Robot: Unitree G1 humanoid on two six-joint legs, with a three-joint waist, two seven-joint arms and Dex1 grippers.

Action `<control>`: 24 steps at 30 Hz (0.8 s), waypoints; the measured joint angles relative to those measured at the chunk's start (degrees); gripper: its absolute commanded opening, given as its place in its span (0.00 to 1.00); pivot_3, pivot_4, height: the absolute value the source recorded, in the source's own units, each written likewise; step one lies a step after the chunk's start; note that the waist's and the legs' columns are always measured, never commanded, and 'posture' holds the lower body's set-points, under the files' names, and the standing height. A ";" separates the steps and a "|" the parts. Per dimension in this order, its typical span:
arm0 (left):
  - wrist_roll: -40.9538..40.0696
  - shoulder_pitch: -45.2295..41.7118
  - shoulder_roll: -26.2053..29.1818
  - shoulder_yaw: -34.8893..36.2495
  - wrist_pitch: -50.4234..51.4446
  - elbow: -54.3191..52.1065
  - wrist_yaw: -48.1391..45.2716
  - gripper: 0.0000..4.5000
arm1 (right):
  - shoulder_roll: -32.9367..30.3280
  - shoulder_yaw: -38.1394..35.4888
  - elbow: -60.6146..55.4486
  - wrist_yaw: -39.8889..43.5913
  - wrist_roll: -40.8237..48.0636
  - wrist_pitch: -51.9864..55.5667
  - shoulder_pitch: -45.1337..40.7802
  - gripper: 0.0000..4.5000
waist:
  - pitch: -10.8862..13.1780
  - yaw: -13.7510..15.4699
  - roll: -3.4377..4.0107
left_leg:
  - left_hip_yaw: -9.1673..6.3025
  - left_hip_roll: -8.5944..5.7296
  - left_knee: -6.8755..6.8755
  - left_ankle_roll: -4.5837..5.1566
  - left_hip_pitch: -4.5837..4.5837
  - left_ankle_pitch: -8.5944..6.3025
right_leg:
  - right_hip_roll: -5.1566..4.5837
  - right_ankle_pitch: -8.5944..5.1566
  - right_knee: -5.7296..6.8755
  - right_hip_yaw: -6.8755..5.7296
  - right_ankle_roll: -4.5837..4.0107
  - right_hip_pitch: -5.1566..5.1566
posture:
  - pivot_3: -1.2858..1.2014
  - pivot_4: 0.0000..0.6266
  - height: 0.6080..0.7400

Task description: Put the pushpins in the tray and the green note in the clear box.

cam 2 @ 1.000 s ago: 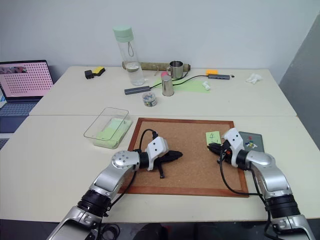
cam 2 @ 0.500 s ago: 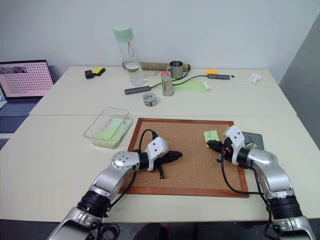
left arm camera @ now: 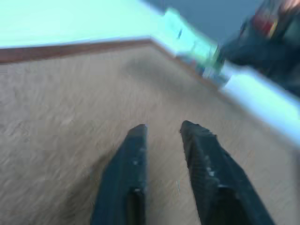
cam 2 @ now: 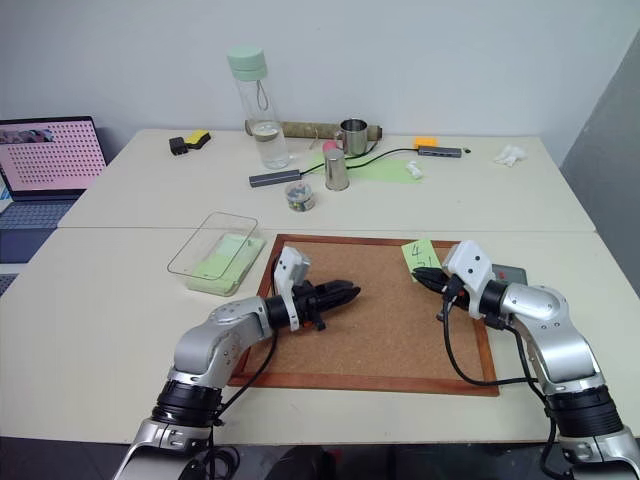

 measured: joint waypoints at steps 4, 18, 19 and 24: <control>-6.23 -0.98 -3.57 3.99 6.27 -1.34 3.78 0.59 | -0.02 0.73 -0.01 -0.13 -3.14 -5.26 -0.20 0.00 | 0.03 0.06 -0.05 | -0.02 -0.01 0.02 -0.02 0.00 0.01 | 0.00 0.00 0.00 -0.01 0.00 0.01 | 0.52 0.24 1.00; -12.11 -6.80 -10.91 7.32 10.91 5.03 10.26 0.95 | -1.85 4.88 -2.05 1.71 -10.82 -19.44 -2.65 0.00 | 0.09 0.13 -0.16 | -0.06 -0.03 0.02 -0.35 0.01 0.19 | 0.00 0.00 0.01 -0.04 0.00 0.01 | 0.52 0.24 1.00; -12.02 -7.38 -11.05 7.01 10.61 5.74 10.14 0.95 | -1.81 5.34 -2.05 1.81 -10.87 -19.80 -3.05 0.00 | 0.10 0.13 -0.16 | -0.06 -0.03 0.02 -0.35 0.01 0.20 | 0.00 0.00 0.00 -0.04 0.00 0.01 | 0.52 0.24 1.00; -11.91 -9.87 -12.67 6.52 8.93 8.69 9.69 0.84 | -1.78 6.37 -2.05 2.42 -10.88 -20.54 -4.08 0.00 | 0.10 0.15 -0.17 | -0.06 -0.04 0.02 -0.37 0.00 0.21 | 0.00 0.00 -0.01 -0.04 0.00 0.01 | 0.52 0.24 1.00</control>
